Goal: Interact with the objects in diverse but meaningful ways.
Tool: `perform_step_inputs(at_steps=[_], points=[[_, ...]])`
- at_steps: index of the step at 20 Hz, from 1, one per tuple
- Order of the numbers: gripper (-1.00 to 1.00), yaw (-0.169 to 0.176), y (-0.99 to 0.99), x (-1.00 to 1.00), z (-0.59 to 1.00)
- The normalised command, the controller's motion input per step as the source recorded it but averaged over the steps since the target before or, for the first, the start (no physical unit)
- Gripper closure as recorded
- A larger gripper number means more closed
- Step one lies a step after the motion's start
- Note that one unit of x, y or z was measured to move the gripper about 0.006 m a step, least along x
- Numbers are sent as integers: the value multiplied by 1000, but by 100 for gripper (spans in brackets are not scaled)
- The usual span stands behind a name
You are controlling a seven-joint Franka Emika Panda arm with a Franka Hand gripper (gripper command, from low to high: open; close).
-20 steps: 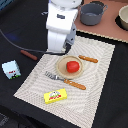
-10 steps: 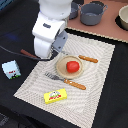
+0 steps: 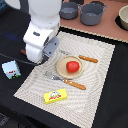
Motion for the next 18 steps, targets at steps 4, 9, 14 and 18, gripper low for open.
perform_step_inputs(at_steps=[4,9,14,18], points=[[-100,-71,153,-887,-239],[-100,-79,191,-846,-109],[-100,-74,221,-827,-67],[-100,-49,119,-646,-154]])
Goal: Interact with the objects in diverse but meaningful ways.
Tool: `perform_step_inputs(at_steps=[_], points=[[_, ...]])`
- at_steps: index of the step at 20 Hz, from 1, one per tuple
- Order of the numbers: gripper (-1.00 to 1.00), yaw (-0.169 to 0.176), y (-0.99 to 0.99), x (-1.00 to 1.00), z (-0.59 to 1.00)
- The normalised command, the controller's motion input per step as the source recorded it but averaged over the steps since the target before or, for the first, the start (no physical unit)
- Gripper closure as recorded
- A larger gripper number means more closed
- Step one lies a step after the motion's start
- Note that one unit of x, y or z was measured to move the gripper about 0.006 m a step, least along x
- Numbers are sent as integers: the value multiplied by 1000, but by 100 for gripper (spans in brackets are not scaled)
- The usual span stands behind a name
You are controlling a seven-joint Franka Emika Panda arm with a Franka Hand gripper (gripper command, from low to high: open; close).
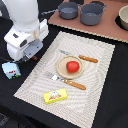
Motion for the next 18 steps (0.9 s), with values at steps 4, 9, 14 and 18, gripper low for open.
perform_step_inputs(at_steps=[4,9,14,18], points=[[100,-39,26,-476,-208],[100,-24,3,-415,-252],[100,-20,0,-338,-237],[100,-28,1,-191,-61]])
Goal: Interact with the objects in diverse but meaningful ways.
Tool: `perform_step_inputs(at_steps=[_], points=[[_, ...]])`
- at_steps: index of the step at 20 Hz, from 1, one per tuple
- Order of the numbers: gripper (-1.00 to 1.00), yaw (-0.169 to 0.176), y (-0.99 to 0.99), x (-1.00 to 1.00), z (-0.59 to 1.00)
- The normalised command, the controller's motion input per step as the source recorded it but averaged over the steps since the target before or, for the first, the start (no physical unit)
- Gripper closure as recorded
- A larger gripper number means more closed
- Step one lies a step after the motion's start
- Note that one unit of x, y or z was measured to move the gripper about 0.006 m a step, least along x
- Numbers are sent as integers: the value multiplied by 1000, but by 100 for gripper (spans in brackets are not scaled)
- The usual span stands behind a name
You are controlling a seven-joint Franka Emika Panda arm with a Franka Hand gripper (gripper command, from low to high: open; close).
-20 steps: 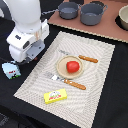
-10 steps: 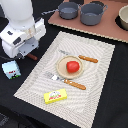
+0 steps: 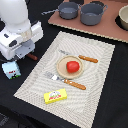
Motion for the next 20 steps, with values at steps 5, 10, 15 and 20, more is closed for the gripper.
perform_step_inputs(at_steps=[5,10,15,20], points=[[100,-28,54,-93,87],[100,-78,430,180,959],[100,-6,551,638,925],[100,0,506,679,726]])
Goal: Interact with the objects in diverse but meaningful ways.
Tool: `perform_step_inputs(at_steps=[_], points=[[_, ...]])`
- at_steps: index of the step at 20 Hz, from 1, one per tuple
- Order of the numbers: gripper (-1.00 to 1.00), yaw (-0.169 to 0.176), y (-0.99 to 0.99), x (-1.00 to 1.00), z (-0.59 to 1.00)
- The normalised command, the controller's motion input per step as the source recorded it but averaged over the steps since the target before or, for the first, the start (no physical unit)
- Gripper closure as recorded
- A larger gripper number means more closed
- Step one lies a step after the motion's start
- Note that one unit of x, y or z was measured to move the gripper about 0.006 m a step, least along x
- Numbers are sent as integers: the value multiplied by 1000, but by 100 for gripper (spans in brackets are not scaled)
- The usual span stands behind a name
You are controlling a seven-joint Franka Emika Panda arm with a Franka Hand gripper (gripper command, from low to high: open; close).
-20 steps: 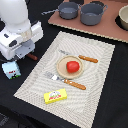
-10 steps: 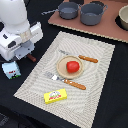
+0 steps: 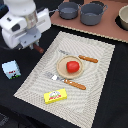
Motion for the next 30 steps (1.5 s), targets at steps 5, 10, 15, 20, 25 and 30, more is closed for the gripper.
perform_step_inputs(at_steps=[5,10,15,20,25,30], points=[[100,0,405,787,221],[100,0,370,886,21],[100,0,334,925,0],[100,0,344,947,7],[100,0,382,937,12],[100,0,418,908,1]])
